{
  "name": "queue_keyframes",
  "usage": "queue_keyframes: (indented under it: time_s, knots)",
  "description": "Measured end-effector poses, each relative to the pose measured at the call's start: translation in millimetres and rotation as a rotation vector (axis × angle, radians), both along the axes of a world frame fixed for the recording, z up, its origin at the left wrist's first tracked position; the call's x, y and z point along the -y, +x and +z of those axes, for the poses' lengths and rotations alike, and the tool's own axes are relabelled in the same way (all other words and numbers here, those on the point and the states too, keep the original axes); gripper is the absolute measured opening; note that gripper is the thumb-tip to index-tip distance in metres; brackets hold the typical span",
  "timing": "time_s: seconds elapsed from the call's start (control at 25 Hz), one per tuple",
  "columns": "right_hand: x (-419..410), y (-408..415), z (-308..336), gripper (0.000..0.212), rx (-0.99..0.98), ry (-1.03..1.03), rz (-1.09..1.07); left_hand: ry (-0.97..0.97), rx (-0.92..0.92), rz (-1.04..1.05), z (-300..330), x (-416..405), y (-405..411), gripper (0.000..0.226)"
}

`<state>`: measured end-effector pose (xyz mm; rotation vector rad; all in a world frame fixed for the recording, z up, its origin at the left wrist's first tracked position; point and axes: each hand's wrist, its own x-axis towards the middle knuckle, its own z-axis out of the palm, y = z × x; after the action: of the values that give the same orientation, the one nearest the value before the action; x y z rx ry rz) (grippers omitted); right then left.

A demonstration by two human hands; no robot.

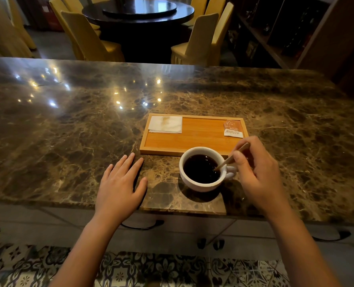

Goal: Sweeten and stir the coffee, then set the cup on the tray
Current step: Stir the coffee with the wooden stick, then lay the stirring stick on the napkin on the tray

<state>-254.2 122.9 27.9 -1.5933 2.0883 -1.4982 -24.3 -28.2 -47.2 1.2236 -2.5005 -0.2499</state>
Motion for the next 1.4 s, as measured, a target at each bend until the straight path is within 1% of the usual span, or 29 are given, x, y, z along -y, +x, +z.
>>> queue_keyframes:
  time_s: [0.2, 0.4, 0.6, 0.72, 0.84, 0.96, 1.04, 1.12, 1.28, 1.4]
  knots:
    - [1.1, 0.2, 0.7, 0.011, 0.283, 0.02, 0.097, 0.0, -0.003, 0.003, 0.0, -0.2, -0.3, 0.055]
    - [6.0, -2.8, 5.3, 0.01, 0.382, -0.03, 0.104, -0.002, -0.009, 0.002, 0.5, -0.2, -0.1, 0.055]
    - [18.4, -16.3, 33.6, 0.005, 0.321, -0.092, 0.068, 0.006, -0.01, 0.001, 0.4, -0.6, 0.4, 0.056]
    - [30.4, -27.8, 54.4, 0.007, 0.277, -0.12, 0.062, 0.005, -0.011, 0.001, 0.8, -0.7, 0.3, 0.056]
    - [50.4, -36.7, 66.3, 0.01, 0.235, -0.122, 0.088, 0.007, -0.014, 0.004, 0.7, -0.7, 0.1, 0.057]
    - [81.2, -40.3, 64.1, 0.011, 0.184, -0.119, 0.145, 0.002, -0.008, 0.008, 0.8, -0.9, 0.2, 0.058]
    - [104.1, -39.5, 55.6, 0.012, 0.104, -0.115, 0.182, 0.003, -0.009, 0.01, 1.1, -0.9, -0.1, 0.06]
    - [124.1, -37.3, 44.7, 0.013, -0.067, -0.12, 0.219, 0.007, -0.011, 0.009, 1.3, -1.0, -0.5, 0.061]
    - [153.8, -33.3, 26.7, 0.013, -0.426, -0.167, 0.364, 0.014, -0.021, 0.015, 0.7, -1.0, -0.3, 0.059]
    - [170.0, -26.0, 19.6, 0.011, -0.616, -0.167, 0.442, 0.019, -0.025, 0.02, 0.5, -1.1, -0.1, 0.059]
